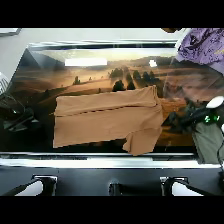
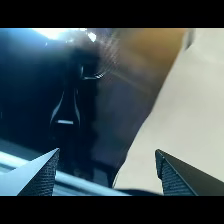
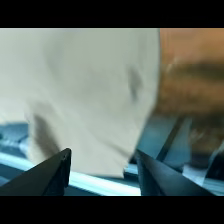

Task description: Fold the clothes and pants, and hang the long-sleeved shirts on hangers.

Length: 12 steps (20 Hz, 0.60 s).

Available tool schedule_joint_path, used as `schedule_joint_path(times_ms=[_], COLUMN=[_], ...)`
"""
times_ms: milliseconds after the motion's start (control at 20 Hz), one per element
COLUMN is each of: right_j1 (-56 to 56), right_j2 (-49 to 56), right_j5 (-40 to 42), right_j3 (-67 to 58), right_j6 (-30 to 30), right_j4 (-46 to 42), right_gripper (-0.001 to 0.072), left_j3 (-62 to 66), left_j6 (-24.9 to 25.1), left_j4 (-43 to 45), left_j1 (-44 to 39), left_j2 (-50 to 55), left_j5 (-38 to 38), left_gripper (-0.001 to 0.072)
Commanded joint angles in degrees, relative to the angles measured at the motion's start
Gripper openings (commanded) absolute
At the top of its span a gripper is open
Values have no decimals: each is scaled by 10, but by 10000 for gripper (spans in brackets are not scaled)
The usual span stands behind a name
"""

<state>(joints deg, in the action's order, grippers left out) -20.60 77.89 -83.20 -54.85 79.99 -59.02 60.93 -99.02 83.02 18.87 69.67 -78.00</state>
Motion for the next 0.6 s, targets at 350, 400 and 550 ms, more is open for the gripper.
schedule_joint_path(times_ms=[350, 400, 550], right_j1=[-6, -6, -6], right_j2=[-43, -43, -43], right_j5=[123, 131, 152], right_j3=[253, 253, 253], right_j6=[-93, -93, -99], right_j4=[84, 95, 125], right_gripper=[477, 475, 339], left_j3=[-94, -94, -94], left_j6=[0, 0, -1], left_j4=[-5, -5, -5], left_j1=[6, 6, 6], left_j2=[-43, -43, -43], left_j5=[20, 20, 19], left_gripper=[705, 705, 705])
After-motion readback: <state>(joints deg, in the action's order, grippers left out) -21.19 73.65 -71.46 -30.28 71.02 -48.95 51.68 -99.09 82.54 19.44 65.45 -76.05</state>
